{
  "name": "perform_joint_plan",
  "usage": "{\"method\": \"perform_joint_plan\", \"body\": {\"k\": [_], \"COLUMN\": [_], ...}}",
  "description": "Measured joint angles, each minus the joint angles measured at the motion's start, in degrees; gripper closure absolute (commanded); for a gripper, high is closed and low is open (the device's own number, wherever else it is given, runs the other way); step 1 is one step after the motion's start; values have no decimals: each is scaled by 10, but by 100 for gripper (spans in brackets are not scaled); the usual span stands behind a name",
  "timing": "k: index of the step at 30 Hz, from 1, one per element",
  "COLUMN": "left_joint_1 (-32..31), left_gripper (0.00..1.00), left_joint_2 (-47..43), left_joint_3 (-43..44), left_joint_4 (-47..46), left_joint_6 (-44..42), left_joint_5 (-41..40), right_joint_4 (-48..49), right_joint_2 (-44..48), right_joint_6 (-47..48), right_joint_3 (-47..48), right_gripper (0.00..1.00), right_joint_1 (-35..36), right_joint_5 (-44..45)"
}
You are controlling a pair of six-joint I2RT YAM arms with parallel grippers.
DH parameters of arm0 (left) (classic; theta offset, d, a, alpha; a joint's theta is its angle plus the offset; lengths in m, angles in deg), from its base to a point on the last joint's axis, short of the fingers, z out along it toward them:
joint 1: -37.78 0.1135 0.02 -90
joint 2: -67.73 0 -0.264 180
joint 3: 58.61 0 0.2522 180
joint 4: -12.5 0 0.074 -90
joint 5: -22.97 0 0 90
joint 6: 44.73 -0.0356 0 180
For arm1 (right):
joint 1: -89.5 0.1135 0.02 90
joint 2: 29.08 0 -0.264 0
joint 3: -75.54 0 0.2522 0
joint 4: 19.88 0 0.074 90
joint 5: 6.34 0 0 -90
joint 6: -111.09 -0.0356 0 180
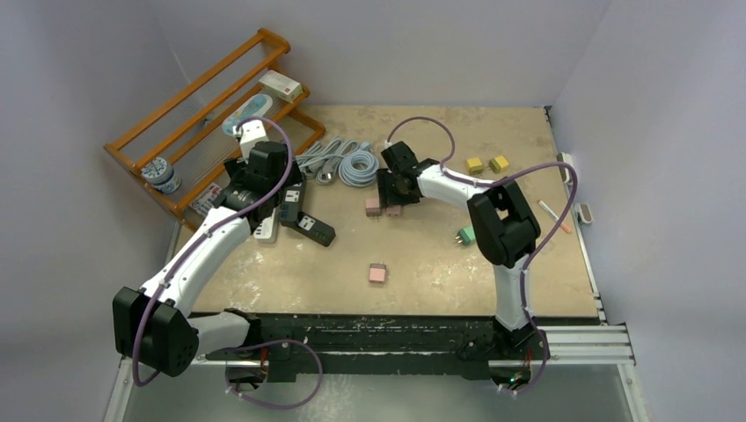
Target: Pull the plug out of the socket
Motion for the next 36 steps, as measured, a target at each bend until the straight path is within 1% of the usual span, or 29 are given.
{"method": "perform_joint_plan", "body": {"k": [3,6,10,14,16,19,20,24,26,29,33,36], "left_joint_1": [0,0,0,0,0,0,0,0,0,0,0,0], "left_gripper": [0,0,0,0,0,0,0,0,0,0,0,0], "left_joint_2": [4,9,12,14,14,14,14,14,14,11,-1,-14], "left_joint_3": [0,0,0,0,0,0,0,0,0,0,0,0], "left_joint_4": [0,0,0,0,0,0,0,0,0,4,13,17], "left_joint_6": [0,0,0,0,0,0,0,0,0,0,0,0], "left_joint_5": [0,0,3,5,7,9,10,20,25,36,49,53], "right_joint_4": [11,26,18,16,13,8,11,-1,-21,-40,-43,-45], "right_joint_2": [0,10,57,125,157,176,177,175,174,174,173,163], "right_joint_6": [2,2,2,3,2,-1,-6,-26,-38,-57,-80,-93], "right_joint_3": [1,-14,-52,-62,-70,-81,-94,-163,-183,-188,-187,-186], "right_gripper": [27,25,26,26,26,26,26,26,26,27,34,36], "right_joint_1": [1,1,1,13,33,89,112,169,179,188,207,224], "right_joint_5": [-5,-5,13,41,50,47,35,-23,-39,-50,-52,-55]}}
